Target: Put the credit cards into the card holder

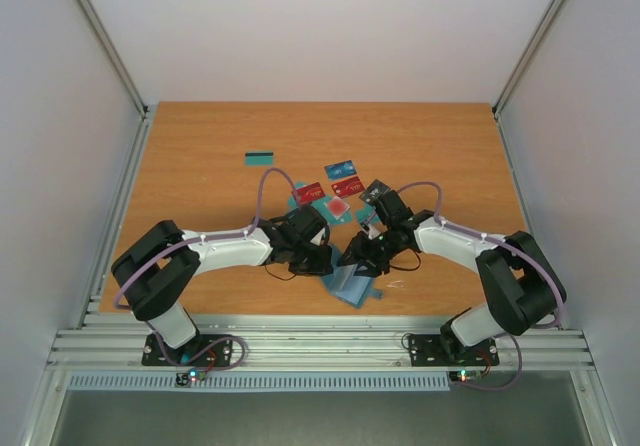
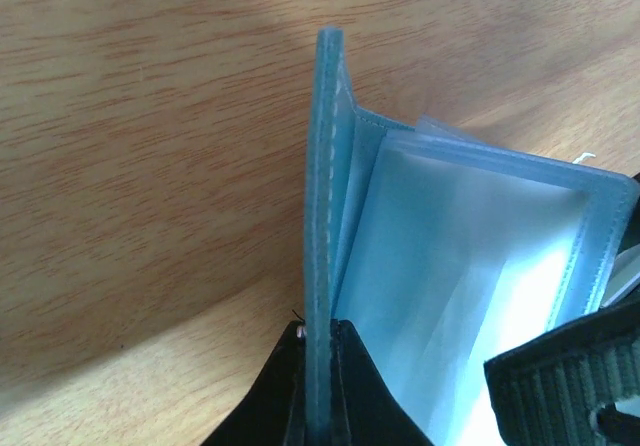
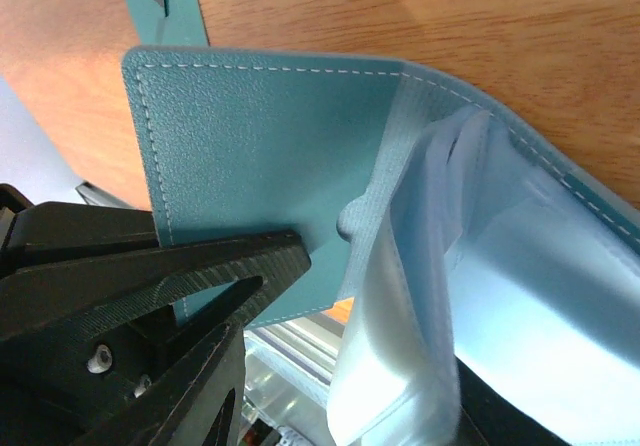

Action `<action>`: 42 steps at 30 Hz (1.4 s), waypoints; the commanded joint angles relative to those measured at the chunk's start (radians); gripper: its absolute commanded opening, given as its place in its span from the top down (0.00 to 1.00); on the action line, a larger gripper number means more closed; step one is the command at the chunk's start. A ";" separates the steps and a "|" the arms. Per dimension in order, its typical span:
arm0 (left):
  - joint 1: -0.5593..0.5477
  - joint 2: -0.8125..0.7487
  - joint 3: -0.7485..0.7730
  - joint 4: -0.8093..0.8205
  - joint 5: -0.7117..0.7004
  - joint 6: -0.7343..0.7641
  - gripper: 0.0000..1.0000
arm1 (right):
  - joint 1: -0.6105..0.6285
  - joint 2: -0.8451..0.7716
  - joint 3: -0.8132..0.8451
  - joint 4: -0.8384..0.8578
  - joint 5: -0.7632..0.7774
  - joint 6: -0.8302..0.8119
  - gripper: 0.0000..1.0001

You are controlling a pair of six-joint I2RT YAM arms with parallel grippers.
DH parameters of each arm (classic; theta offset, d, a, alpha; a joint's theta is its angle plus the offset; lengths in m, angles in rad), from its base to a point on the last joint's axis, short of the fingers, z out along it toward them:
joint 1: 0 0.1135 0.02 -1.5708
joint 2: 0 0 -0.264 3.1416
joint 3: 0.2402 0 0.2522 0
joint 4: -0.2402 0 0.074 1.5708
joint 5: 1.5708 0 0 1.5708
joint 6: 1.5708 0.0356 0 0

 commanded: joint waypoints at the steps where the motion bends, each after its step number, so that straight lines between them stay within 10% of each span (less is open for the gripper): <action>1: -0.002 0.000 -0.006 0.034 0.014 0.015 1.00 | 0.008 0.010 0.035 -0.028 -0.001 -0.010 0.57; 16: -0.002 -0.001 0.006 0.006 0.006 0.029 1.00 | 0.011 -0.198 0.036 -0.267 0.091 -0.059 0.53; 42: -0.001 0.001 -0.015 0.030 0.015 0.011 1.00 | 0.027 -0.035 -0.061 -0.029 0.008 0.007 0.53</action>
